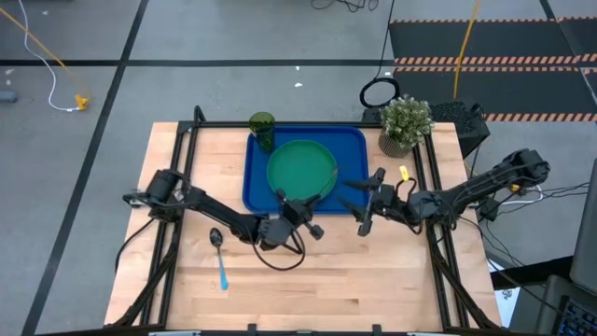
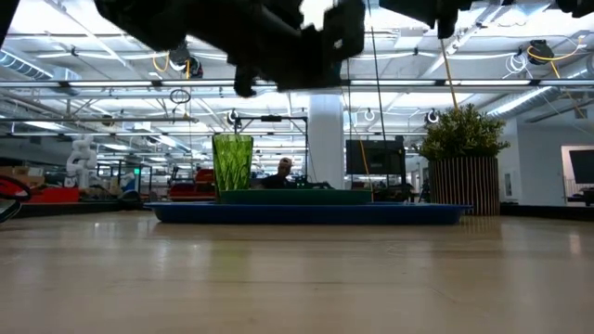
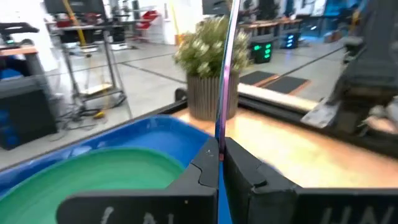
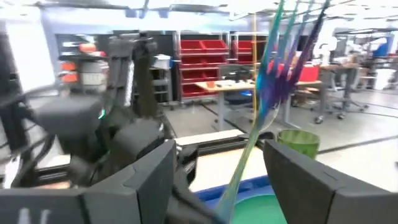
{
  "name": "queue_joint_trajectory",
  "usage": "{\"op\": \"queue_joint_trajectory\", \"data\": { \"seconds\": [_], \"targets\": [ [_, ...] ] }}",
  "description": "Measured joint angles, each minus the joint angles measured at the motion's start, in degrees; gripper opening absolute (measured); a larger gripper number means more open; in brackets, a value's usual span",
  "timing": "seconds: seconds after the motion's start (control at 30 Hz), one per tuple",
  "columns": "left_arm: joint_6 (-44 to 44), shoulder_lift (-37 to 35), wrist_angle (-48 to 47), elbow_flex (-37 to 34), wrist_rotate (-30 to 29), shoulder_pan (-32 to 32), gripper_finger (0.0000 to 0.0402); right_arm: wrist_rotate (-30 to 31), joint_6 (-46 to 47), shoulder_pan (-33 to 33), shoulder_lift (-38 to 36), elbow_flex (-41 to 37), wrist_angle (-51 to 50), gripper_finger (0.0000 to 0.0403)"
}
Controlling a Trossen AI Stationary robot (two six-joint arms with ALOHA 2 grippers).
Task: Pick and place plate/cup/fork/spoon on tray
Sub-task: Put the fork beside the green plate
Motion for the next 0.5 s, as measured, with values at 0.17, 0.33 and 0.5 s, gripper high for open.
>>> {"op": "queue_joint_trajectory", "data": {
  "seconds": [0.17,0.33,0.5],
  "targets": [
    [1.17,3.84,3.53,1.87,-2.43,-0.21,0.0004,7.14,-0.21,0.46,0.07,0.00,-2.09,0.0237],
    [3.76,6.79,3.15,5.92,-4.76,-0.55,0.0004,7.46,-0.12,0.36,0.39,0.00,-2.64,0.0224],
    [4.64,9.22,1.18,10.18,-4.75,-0.55,0.0004,8.44,-0.17,-0.09,2.07,-0.02,-2.82,0.0207]
  ]
}}
